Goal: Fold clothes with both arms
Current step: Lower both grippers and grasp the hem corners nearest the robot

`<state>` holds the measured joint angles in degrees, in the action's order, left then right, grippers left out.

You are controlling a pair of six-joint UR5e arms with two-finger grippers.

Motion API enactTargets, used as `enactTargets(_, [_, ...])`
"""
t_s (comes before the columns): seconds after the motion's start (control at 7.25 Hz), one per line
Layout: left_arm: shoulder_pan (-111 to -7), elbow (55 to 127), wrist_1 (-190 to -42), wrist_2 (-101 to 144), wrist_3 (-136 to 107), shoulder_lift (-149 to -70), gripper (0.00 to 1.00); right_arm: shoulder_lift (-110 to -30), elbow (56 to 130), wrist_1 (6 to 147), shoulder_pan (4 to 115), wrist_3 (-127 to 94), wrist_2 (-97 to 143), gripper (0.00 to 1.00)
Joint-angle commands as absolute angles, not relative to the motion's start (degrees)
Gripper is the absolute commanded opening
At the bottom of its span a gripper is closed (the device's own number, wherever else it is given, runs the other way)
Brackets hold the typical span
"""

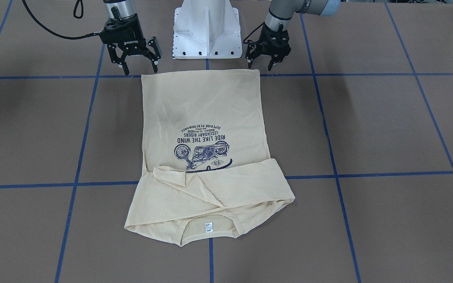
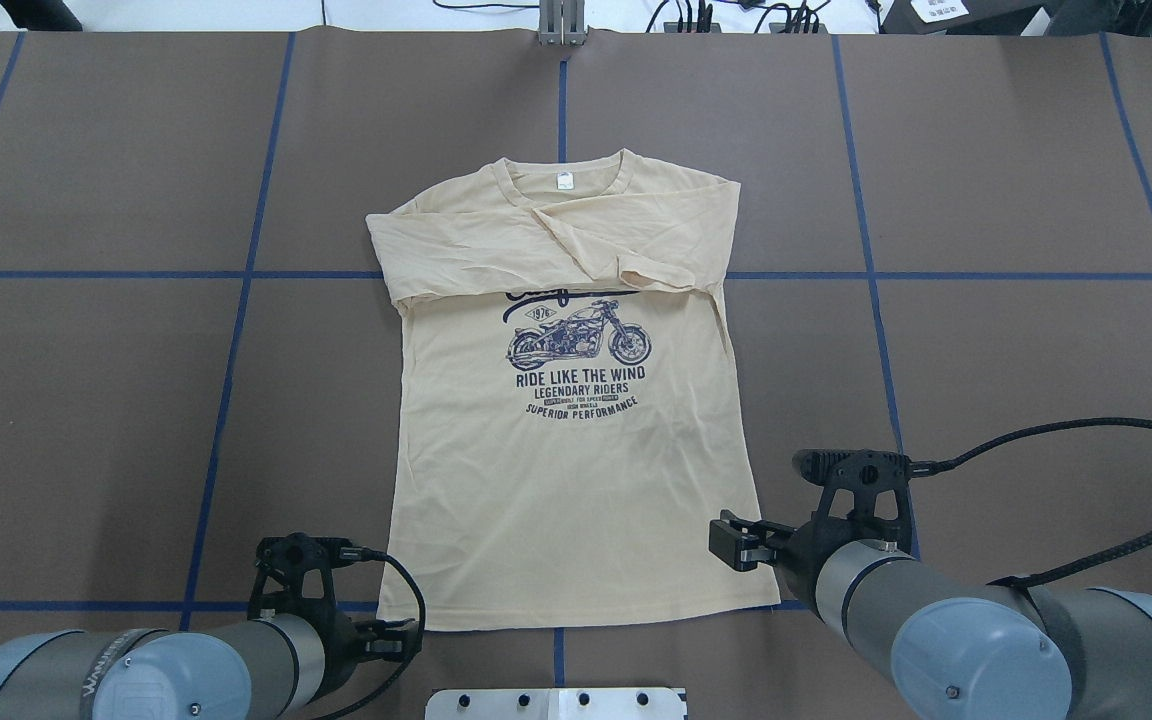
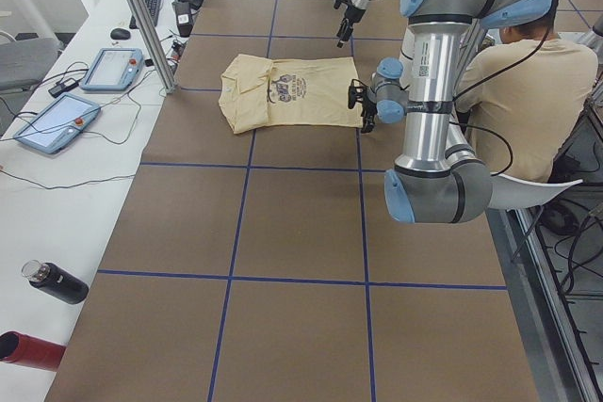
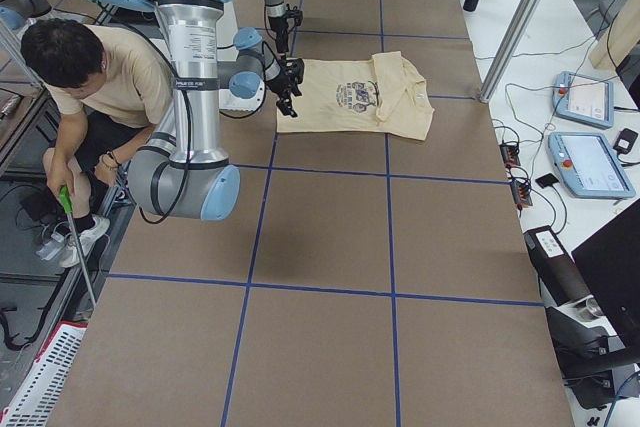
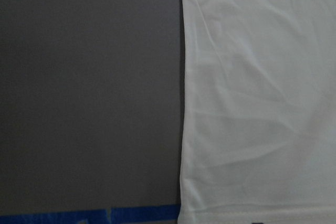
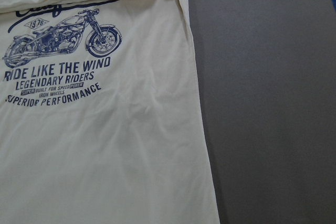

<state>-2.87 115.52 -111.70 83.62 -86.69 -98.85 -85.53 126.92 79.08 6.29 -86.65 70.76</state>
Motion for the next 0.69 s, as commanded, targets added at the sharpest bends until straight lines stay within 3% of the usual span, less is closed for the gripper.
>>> enactTargets(0.0, [-2.6,114.3,-111.4,83.7,-86.4,-101.2,0.63,-85.3,126.6,79.0,6.2,-86.7,70.7,1.0])
enactTargets(0.55, [-5.3,114.3,-109.4,83.8,-82.7,-101.3,0.63,-85.1,126.6,79.0,6.2,-86.7,70.7,1.0])
